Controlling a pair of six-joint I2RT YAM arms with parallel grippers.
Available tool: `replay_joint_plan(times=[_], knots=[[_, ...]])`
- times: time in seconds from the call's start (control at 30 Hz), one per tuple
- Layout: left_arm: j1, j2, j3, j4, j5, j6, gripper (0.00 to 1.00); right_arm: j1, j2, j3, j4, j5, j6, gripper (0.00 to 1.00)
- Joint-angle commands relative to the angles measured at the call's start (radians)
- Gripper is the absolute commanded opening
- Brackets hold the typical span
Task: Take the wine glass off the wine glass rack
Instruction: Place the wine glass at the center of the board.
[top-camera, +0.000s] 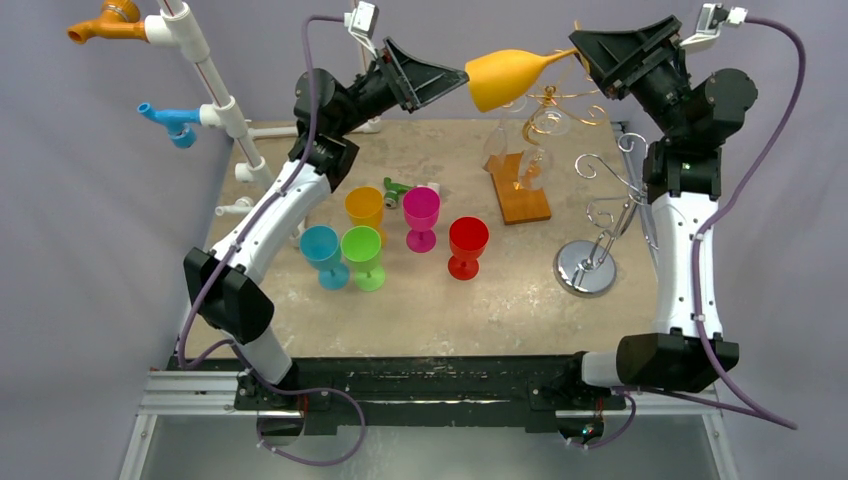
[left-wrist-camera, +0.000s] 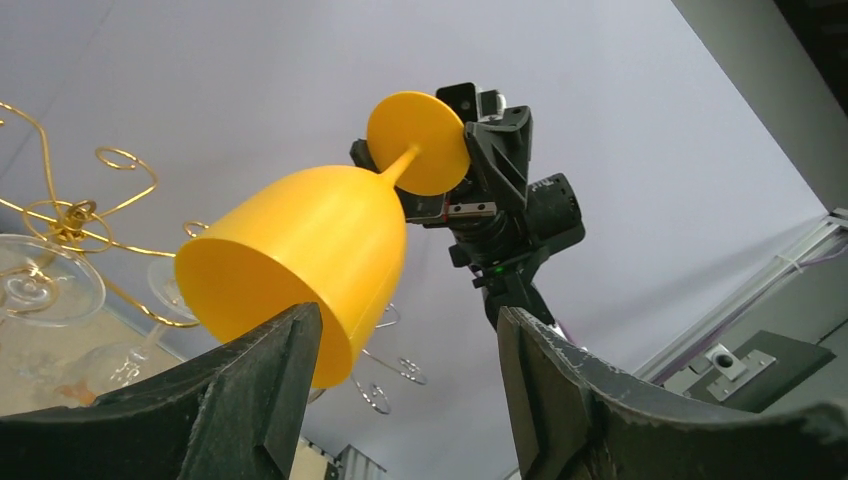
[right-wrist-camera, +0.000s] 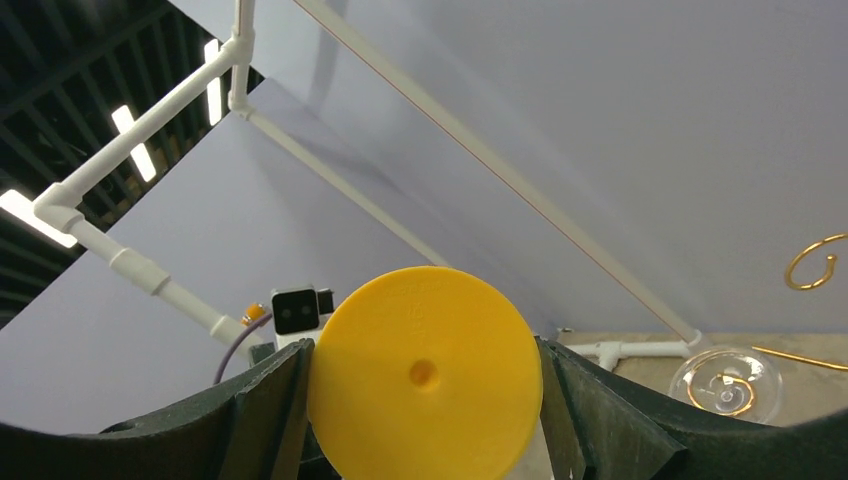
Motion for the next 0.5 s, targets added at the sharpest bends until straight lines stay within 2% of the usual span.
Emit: replay_joint_plan(times=[0.0, 0.2, 0.47], knots=[[0.001, 0.005, -0.031, 0.148, 0.031, -0.1, 0.67, 0.012, -0.015, -0.038, 0.127, -0.036, 0.059, 0.63], [0.0, 0.016, -0.078, 0.266, 0.036, -0.23, 0.6, 0.015, -0.02, -0.08, 0.196, -0.049, 0.106, 0.63], [-0.029, 0.013, -0.077, 0.243, 0.028, -0.241, 0.55, 0.028, -0.033, -0.136, 0.251, -0.055, 0.132, 0.63]])
